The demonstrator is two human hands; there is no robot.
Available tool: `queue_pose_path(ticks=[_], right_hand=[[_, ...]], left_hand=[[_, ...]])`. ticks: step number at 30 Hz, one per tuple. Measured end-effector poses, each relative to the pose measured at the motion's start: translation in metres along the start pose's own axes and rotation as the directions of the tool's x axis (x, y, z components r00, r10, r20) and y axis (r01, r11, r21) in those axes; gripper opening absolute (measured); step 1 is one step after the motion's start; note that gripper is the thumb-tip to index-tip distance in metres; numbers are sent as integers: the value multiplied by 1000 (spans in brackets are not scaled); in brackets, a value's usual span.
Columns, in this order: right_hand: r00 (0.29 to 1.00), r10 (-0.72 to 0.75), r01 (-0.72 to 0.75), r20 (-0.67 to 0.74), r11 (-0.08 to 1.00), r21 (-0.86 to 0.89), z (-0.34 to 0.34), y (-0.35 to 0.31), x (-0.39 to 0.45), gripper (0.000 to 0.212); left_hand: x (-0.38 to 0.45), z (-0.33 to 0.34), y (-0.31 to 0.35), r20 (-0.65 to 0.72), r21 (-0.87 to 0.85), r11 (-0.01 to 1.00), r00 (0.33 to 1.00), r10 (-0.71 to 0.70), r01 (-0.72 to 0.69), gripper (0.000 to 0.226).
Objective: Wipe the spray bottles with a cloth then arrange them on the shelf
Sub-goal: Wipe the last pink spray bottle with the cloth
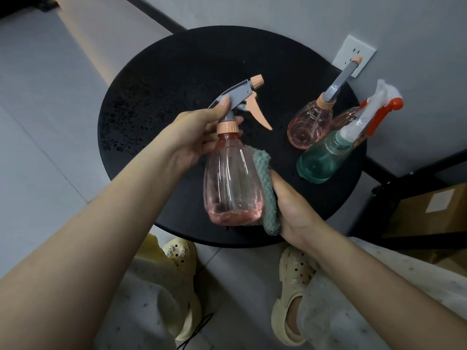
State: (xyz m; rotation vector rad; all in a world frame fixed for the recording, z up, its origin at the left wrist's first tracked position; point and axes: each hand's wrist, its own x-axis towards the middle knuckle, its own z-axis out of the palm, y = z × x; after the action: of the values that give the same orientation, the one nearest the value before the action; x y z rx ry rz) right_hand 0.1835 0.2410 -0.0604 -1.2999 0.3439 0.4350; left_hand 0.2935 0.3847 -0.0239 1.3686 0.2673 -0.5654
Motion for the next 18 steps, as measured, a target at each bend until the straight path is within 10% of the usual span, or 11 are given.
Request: queue_pose_path(ticks=[8, 15, 18], right_hand=[[995, 102, -104, 19, 973, 206, -1, -1, -2, 37], [965, -261, 261, -3, 964, -56, 0, 2, 0, 38], [836, -534, 527, 128, 714, -462, 1, 5, -4, 43]], left_hand=[[-4, 7, -3, 27, 77, 996, 999, -39, 37, 23], [-2, 13, -11, -86, 168, 986, 996, 31, -16, 17], [0, 13, -12, -150, 197, 978, 984, 92, -62, 17]])
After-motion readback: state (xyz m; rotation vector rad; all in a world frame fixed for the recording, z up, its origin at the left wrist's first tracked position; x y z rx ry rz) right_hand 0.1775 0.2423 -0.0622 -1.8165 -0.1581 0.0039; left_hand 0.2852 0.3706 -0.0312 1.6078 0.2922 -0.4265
